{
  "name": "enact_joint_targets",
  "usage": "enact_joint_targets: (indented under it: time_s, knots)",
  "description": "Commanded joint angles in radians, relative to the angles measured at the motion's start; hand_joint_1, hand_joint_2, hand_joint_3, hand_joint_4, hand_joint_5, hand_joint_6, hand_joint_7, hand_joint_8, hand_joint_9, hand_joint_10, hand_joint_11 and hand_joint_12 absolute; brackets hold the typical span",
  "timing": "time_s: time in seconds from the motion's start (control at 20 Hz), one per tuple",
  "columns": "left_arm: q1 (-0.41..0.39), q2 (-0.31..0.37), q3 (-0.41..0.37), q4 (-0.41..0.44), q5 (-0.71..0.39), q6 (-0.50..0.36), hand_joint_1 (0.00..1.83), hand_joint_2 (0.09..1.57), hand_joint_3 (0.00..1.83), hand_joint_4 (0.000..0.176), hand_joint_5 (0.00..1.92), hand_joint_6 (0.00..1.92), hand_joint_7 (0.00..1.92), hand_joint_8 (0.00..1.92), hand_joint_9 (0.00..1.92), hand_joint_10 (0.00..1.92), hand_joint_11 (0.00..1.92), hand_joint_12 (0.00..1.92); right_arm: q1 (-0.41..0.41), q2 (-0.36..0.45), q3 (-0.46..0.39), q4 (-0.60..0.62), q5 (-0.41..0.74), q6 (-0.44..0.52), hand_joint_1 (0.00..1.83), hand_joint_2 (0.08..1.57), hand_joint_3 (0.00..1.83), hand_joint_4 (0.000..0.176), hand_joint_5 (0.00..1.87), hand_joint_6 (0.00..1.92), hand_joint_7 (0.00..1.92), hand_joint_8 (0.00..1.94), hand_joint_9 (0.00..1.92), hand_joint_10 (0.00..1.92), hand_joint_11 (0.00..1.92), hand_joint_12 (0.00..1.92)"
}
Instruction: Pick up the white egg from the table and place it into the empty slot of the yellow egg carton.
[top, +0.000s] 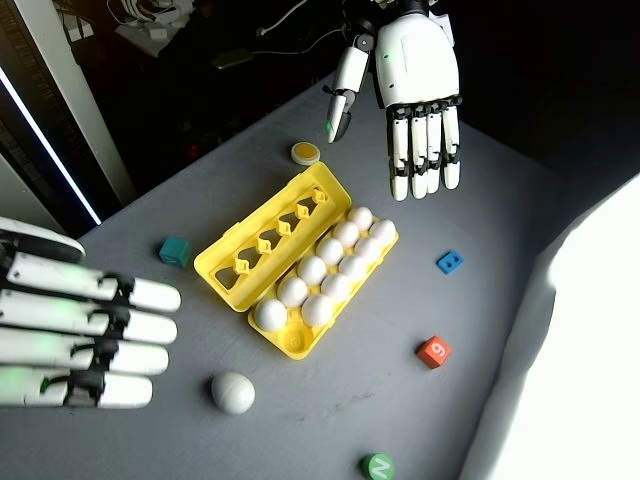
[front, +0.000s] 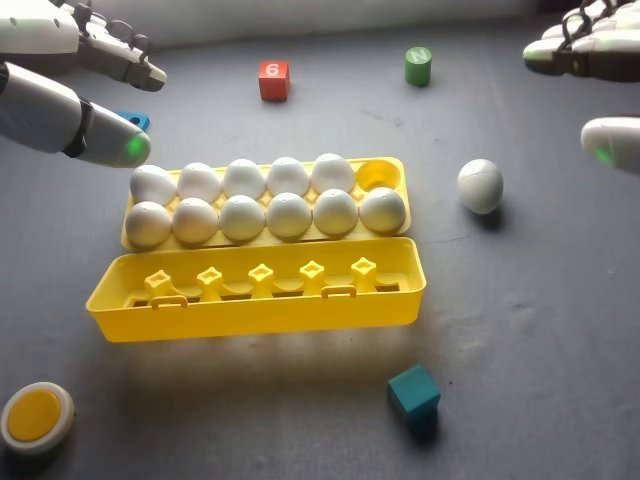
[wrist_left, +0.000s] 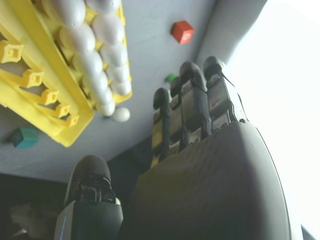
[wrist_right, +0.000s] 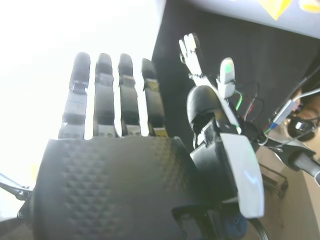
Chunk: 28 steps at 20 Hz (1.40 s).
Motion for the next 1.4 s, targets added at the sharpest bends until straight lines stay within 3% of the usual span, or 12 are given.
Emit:
enact_joint_targets:
  time_s: [0.0,0.25,0.35,0.45,0.55,0.7,0.8,0.9,0.95,1.05,1.25,1.35]
  knots:
    - [-0.008,0.001,-0.001,-0.006,0.087,0.001,0.00,1.08,0.08,0.000,0.00,0.00,0.00,0.00,0.00,0.00,0.00,0.00,0.009,0.002,0.004,0.013,0.121,0.003,0.00,1.19,0.02,0.000,0.13,0.01,0.14,0.01,0.10,0.01,0.00,0.16]
    - [-0.008,0.001,-0.009,-0.006,0.086,0.001,0.00,1.12,0.03,0.000,0.00,0.00,0.00,0.00,0.00,0.00,0.00,0.00,0.009,0.001,0.004,0.005,0.121,-0.004,0.00,1.22,0.00,0.000,0.07,0.00,0.03,0.00,0.01,0.00,0.00,0.01]
    - [-0.007,0.001,-0.008,-0.006,0.083,0.001,0.00,1.12,0.03,0.000,0.00,0.00,0.00,0.00,0.00,0.00,0.00,0.00,0.012,0.000,0.004,0.005,0.119,-0.048,0.00,1.20,0.00,0.000,0.05,0.00,0.01,0.00,0.00,0.00,0.00,0.00]
    - [-0.007,0.002,-0.012,-0.006,0.079,0.001,0.00,1.13,0.03,0.000,0.00,0.00,0.00,0.00,0.00,0.00,0.00,0.00,0.036,-0.013,0.017,0.018,0.036,-0.069,0.00,1.13,0.00,0.000,0.06,0.00,0.00,0.00,0.00,0.00,0.00,0.00]
    - [-0.007,0.003,-0.013,-0.006,0.070,0.001,0.00,1.12,0.02,0.000,0.01,0.00,0.00,0.00,0.00,0.00,0.00,0.00,0.074,-0.043,0.046,0.056,-0.056,-0.069,0.03,0.97,0.00,0.025,0.08,0.00,0.00,0.00,0.00,0.00,0.00,0.00]
    - [-0.008,0.002,-0.005,-0.006,0.070,0.001,0.00,1.12,0.02,0.000,0.02,0.01,0.00,0.00,0.00,0.00,0.00,0.00,0.094,-0.113,0.109,0.072,-0.130,-0.092,0.16,0.77,0.00,0.000,0.10,0.00,0.00,0.00,0.00,0.00,0.00,0.00]
    - [-0.010,0.001,-0.003,-0.006,0.070,0.001,0.00,1.12,0.02,0.000,0.01,0.00,0.00,0.00,0.00,0.00,0.00,0.00,0.095,-0.168,0.160,0.130,-0.131,-0.144,0.22,0.79,0.00,0.000,0.18,0.03,0.00,0.00,0.00,0.00,0.00,0.00]
    - [-0.013,0.001,-0.005,-0.006,0.070,0.001,0.00,1.13,0.02,0.000,0.02,0.00,0.00,0.00,0.00,0.00,0.00,0.00,0.098,-0.225,0.222,0.132,-0.131,-0.149,0.29,0.80,0.00,0.011,0.37,0.02,0.00,0.00,0.00,0.00,0.02,0.02]
    - [-0.015,0.001,-0.005,-0.006,0.070,0.001,0.00,1.13,0.02,0.000,0.02,0.01,0.01,0.00,0.00,0.00,0.00,0.00,0.098,-0.252,0.254,0.132,-0.131,-0.152,0.33,0.79,0.00,0.005,0.41,0.02,0.00,0.00,0.00,0.00,0.00,0.00]
    - [-0.018,0.001,-0.005,-0.006,0.070,0.001,0.00,1.13,0.02,0.000,0.03,0.01,0.01,0.00,0.00,0.00,0.00,0.00,0.098,-0.307,0.316,0.137,-0.127,-0.153,0.35,0.78,0.00,0.000,0.43,0.02,0.00,0.00,0.00,0.00,0.00,0.00]
    - [-0.016,0.001,-0.004,0.016,0.071,0.001,0.00,1.14,0.02,0.000,0.03,0.01,0.02,0.00,0.01,0.00,0.00,0.00,0.102,-0.395,0.402,0.139,-0.124,-0.158,0.35,0.79,0.00,0.016,0.50,0.03,0.05,0.02,0.00,0.00,0.00,0.00]
    - [-0.016,0.001,-0.002,0.016,0.072,0.001,0.00,1.14,0.01,0.000,0.04,0.01,0.03,0.01,0.02,0.01,0.01,0.01,0.101,-0.427,0.433,0.140,-0.125,-0.159,0.40,0.80,0.00,0.010,0.53,0.02,0.05,0.00,0.00,0.00,0.00,0.00]
